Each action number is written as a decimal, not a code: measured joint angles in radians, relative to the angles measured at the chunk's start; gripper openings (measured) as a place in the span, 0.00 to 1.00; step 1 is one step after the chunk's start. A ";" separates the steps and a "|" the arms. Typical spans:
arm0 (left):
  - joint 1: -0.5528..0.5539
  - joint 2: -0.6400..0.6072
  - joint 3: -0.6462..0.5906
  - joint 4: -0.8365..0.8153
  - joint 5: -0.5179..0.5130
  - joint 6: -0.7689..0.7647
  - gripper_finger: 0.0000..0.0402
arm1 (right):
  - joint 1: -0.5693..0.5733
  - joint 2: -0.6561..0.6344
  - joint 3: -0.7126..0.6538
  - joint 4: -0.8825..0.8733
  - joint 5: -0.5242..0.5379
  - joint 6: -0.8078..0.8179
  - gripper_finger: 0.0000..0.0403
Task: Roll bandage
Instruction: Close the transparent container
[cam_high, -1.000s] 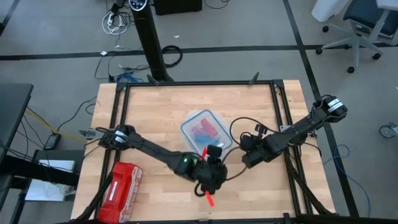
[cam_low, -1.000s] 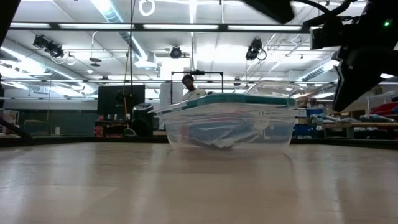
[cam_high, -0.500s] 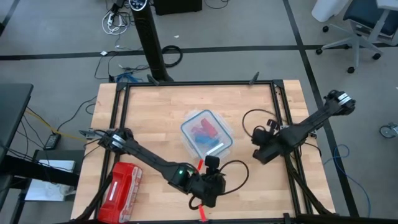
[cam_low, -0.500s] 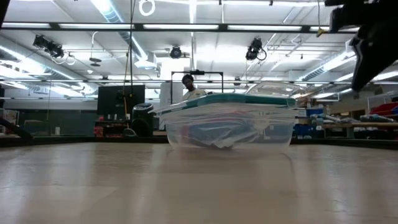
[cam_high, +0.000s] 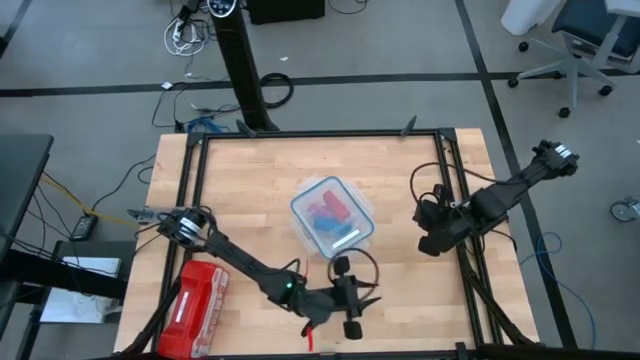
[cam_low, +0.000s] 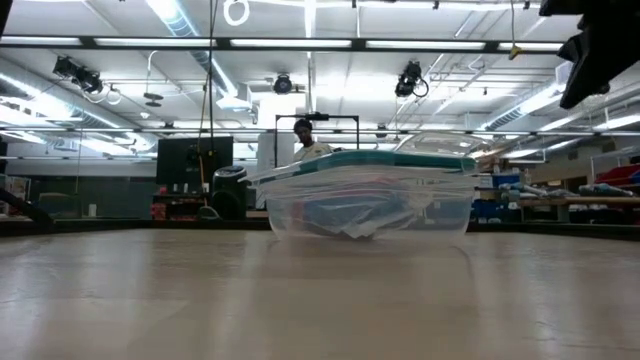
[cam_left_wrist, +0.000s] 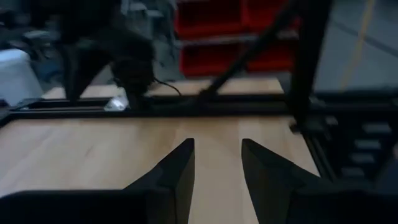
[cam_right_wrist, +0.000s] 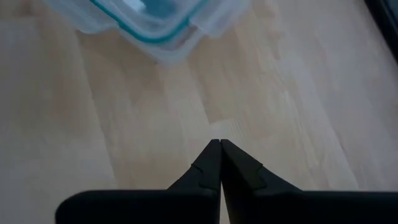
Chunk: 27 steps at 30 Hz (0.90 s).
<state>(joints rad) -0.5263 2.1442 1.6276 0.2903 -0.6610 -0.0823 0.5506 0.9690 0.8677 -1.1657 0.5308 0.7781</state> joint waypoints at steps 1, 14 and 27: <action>0.000 0.001 -0.030 0.069 -0.018 0.004 0.34 | 0.003 -0.007 0.000 0.012 0.010 -0.017 0.02; -0.102 0.001 -0.175 0.347 -0.754 0.141 0.34 | -0.082 -0.174 -0.244 0.367 0.025 -0.320 0.01; -0.143 -0.006 -0.176 0.226 -0.803 0.014 0.34 | -0.350 -0.199 -0.396 0.682 -0.275 -0.505 0.01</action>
<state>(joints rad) -0.6698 2.1384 1.4513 0.5161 -1.4639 -0.0683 0.2006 0.7704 0.4717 -0.4833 0.2555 0.2730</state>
